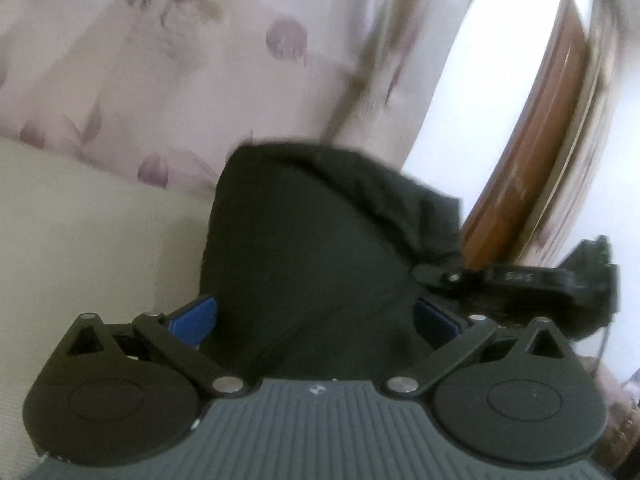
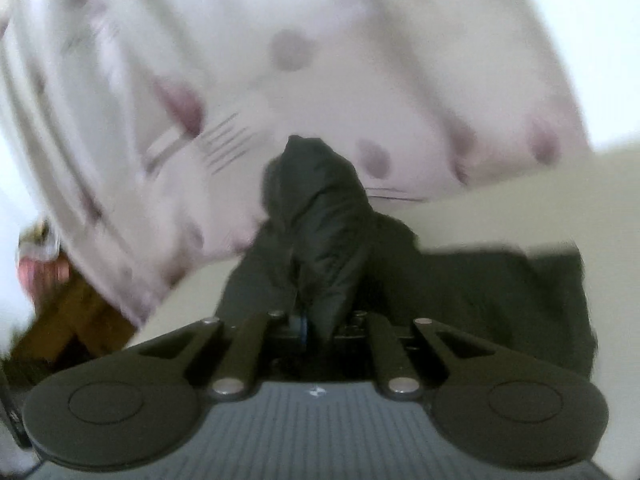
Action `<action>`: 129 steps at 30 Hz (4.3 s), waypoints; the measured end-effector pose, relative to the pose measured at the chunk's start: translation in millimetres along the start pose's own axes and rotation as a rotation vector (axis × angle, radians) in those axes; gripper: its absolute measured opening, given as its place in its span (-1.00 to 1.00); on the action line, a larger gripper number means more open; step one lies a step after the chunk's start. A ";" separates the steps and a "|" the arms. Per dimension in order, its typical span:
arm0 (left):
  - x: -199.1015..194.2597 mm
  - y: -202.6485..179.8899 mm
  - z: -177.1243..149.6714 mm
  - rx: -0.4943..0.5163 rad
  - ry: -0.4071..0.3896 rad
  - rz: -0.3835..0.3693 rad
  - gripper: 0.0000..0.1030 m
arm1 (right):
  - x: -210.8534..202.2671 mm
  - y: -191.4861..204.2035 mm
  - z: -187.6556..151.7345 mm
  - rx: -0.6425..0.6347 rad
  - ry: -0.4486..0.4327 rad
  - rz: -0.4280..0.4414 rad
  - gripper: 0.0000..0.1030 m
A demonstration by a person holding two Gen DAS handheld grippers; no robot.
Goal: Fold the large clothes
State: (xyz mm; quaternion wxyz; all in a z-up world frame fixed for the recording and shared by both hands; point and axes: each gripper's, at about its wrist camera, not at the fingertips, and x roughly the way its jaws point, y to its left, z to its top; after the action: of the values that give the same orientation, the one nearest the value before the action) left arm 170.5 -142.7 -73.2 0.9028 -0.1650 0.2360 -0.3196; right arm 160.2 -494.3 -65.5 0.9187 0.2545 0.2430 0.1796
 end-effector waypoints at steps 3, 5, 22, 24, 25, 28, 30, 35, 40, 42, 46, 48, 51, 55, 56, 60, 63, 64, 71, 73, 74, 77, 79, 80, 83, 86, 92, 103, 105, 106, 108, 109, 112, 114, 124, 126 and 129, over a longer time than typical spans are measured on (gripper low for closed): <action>11.6 -9.6 -15.2 0.064 0.011 0.019 1.00 | -5.2 -37.7 -20.7 0.138 -0.035 0.040 -0.80; 15.1 -11.6 -20.3 0.090 0.012 0.028 1.00 | -4.5 -55.4 -30.3 0.204 -0.046 0.079 -0.75; 15.4 -4.9 -26.0 0.047 0.025 0.040 1.00 | -20.0 -65.0 -17.1 0.381 0.034 -0.029 1.00; 16.5 -4.6 -26.7 0.049 0.028 0.043 1.00 | -0.9 -50.5 -5.2 0.360 0.048 -0.020 1.00; 17.0 -4.7 -27.1 0.048 0.030 0.048 1.00 | 9.9 -42.7 1.1 0.352 0.065 -0.016 1.00; 19.0 -0.5 -28.5 0.017 0.035 0.057 1.00 | 38.7 -9.7 17.8 0.182 0.116 -0.080 1.00; 20.0 1.7 -29.7 -0.003 0.035 0.063 1.00 | 56.8 3.7 17.5 0.060 0.152 -0.109 1.00; 18.9 4.8 -31.9 -0.010 0.025 0.068 1.00 | 78.4 12.1 0.8 -0.196 0.181 -0.127 0.07; 9.8 7.9 -23.5 -0.074 0.014 0.050 1.00 | 49.9 18.9 20.4 -0.288 0.081 -0.112 -0.64; 6.3 -1.2 -20.4 -0.059 -0.001 0.030 1.00 | 40.2 9.6 22.9 -0.301 0.070 -0.135 -0.69; 15.2 -28.2 -24.2 0.070 0.010 0.020 1.00 | 29.1 -28.2 15.8 -0.209 0.060 -0.171 -0.77; 19.2 -36.5 -26.7 0.098 0.014 0.011 1.00 | 18.9 -52.7 14.8 -0.131 0.030 -0.157 -0.77; 25.6 -41.5 -27.1 0.073 0.035 -0.028 1.00 | 8.8 -88.0 11.5 -0.035 -0.002 -0.172 -0.80; 33.2 -53.0 -30.4 0.149 0.038 -0.008 1.00 | -6.2 -114.0 -1.7 0.069 -0.055 -0.079 -0.75; 34.5 -52.7 -29.9 0.141 0.037 -0.005 1.00 | -7.4 -116.5 -2.6 0.093 -0.055 -0.044 -0.74; 34.5 -46.5 -28.2 0.106 0.044 -0.006 1.00 | -12.2 -124.9 5.5 0.274 -0.033 0.086 0.78; 32.8 -46.4 -28.9 0.106 0.047 -0.001 1.00 | -21.6 -105.2 14.9 0.232 0.000 0.105 0.99; 33.6 -48.0 -28.9 0.114 0.047 0.004 1.00 | -19.0 -97.0 18.3 0.216 0.032 0.092 1.00; 37.6 -53.0 -31.2 0.132 0.049 0.038 1.00 | 34.5 -9.6 5.4 -0.263 0.231 -0.072 0.69; 37.5 -48.5 -32.2 0.118 0.058 0.062 1.00 | 38.3 4.5 1.7 -0.366 0.232 -0.077 0.05; 35.7 -44.1 -31.1 0.097 0.054 0.054 1.00 | 36.3 6.9 6.0 -0.389 0.230 -0.081 -0.08; 25.7 -35.0 -25.5 0.034 0.024 0.010 1.00 | 21.0 9.7 18.8 -0.461 0.187 -0.114 -0.35; 19.8 -36.0 -22.8 0.034 -0.012 0.032 1.00 | 14.1 -0.1 21.2 -0.465 0.175 -0.139 -0.36; 18.1 -36.3 -22.6 0.034 -0.023 0.036 1.00 | 11.9 -11.2 22.4 -0.445 0.163 -0.152 -0.36; 23.1 -37.1 -22.1 0.060 -0.018 0.043 1.00 | 1.0 -58.8 19.5 -0.299 0.105 -0.152 -0.37; 36.2 -37.9 -24.3 0.074 0.027 0.039 1.00 | -9.9 -106.1 9.2 -0.109 0.044 -0.089 -0.34; 67.0 -36.0 -25.6 0.044 0.080 -0.025 1.00 | -11.4 -144.3 -24.9 0.077 0.005 0.008 -0.14; 51.3 -14.5 -37.5 0.008 0.137 -0.092 0.98 | 13.2 -118.7 -51.2 0.193 0.042 0.074 -0.14; 30.9 -4.0 -40.4 0.017 0.137 -0.061 0.98 | 23.4 -98.5 -60.5 0.198 0.064 0.110 -0.13; 20.4 2.1 -40.1 0.015 0.141 -0.044 0.98 | 29.8 -85.8 -66.2 0.190 0.078 0.134 -0.10; -9.2 20.0 -39.4 -0.006 0.142 -0.003 0.98 | 44.6 -58.1 -80.1 0.184 0.105 0.187 -0.10; -23.0 29.9 -38.9 -0.021 0.137 0.024 0.99 | 51.9 -44.5 -87.2 0.187 0.118 0.212 -0.10; -65.5 63.3 -44.0 -0.095 0.099 0.112 1.00 | 71.8 -0.4 -104.9 0.147 0.158 0.266 -0.10; -89.1 72.3 -47.8 -0.111 0.083 0.154 0.98 | 77.7 20.9 -106.7 0.107 0.168 0.271 -0.10; -116.7 -12.7 -33.9 0.184 -0.093 0.115 1.00 | 32.4 18.4 -79.6 -0.012 0.098 0.140 -0.38; -97.8 -20.5 -37.5 0.194 -0.073 0.080 0.99 | 29.3 -0.8 -89.2 0.051 0.101 0.129 -0.38; -76.2 -20.9 -50.2 0.167 -0.057 0.068 0.99 | 26.5 -10.3 -102.0 0.070 0.093 0.135 -0.38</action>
State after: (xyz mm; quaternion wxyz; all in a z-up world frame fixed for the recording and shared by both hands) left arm 81.3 -115.7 -81.3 0.9301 -0.0904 0.1881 -0.3023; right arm 129.2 -451.7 -157.3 0.8827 0.2936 0.2738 0.2444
